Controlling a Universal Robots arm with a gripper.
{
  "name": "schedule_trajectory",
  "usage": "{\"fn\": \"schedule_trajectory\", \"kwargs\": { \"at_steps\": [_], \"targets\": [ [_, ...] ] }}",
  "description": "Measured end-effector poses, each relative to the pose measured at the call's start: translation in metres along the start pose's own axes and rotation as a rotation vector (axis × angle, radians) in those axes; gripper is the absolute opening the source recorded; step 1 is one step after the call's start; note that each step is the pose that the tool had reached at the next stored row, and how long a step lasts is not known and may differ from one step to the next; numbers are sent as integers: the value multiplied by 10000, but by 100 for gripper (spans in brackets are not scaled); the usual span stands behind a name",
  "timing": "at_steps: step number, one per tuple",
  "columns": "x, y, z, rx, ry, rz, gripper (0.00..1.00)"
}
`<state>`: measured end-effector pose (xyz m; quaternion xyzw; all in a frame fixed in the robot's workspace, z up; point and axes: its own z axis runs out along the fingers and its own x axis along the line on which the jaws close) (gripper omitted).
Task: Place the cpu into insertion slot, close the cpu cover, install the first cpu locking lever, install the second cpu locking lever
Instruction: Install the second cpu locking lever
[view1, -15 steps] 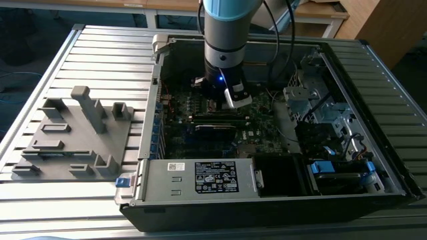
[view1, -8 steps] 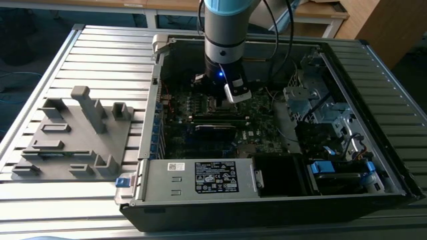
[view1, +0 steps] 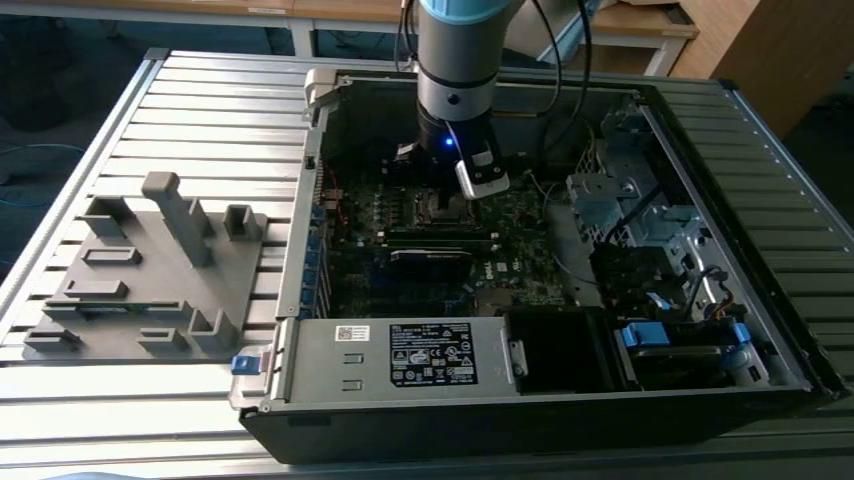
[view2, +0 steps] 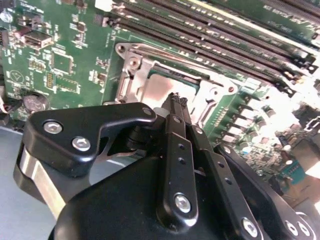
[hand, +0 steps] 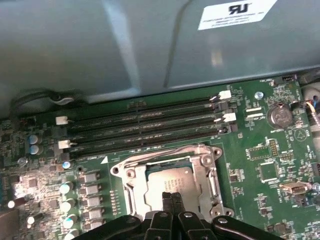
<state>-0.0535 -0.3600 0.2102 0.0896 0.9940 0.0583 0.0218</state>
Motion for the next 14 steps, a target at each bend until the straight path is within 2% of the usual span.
{"fn": "schedule_trajectory", "kwargs": {
  "at_steps": [3, 9, 14],
  "targets": [
    [-10, 21, 4, 24, -4, 0, 10],
    [-11, 27, -30, 29, -3, -1, 10],
    [-11, 27, -33, 37, -5, -2, 10]
  ]
}}
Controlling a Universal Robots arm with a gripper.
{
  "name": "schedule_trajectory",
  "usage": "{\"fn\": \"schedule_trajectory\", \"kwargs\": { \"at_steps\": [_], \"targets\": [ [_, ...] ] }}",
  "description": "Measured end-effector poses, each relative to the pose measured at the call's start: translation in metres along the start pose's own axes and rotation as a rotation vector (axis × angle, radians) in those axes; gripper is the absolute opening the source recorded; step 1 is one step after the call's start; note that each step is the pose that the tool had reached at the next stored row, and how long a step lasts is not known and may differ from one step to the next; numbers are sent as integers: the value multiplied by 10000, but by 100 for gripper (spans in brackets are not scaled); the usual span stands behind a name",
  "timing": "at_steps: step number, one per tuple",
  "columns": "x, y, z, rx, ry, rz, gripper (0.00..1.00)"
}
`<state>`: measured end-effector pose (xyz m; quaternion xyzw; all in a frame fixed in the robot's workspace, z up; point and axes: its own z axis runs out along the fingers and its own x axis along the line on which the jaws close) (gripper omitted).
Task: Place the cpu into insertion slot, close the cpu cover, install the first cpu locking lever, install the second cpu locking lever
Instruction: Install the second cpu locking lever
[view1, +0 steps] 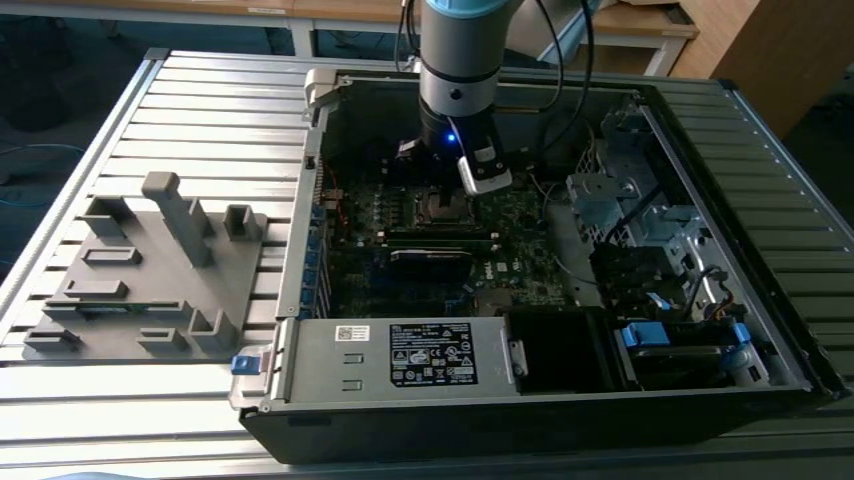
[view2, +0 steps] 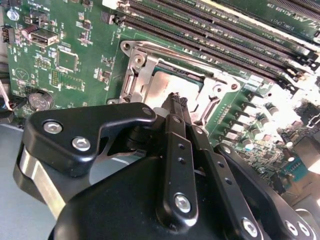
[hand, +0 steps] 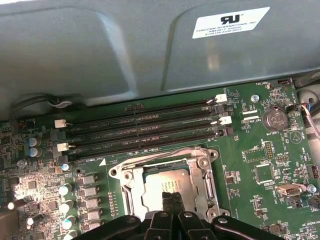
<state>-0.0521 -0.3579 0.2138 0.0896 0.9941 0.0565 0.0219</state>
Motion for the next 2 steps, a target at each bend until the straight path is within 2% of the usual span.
{"fn": "schedule_trajectory", "kwargs": {
  "at_steps": [2],
  "targets": [
    [0, 0, 0, 0, 0, 0, 10]
  ]
}}
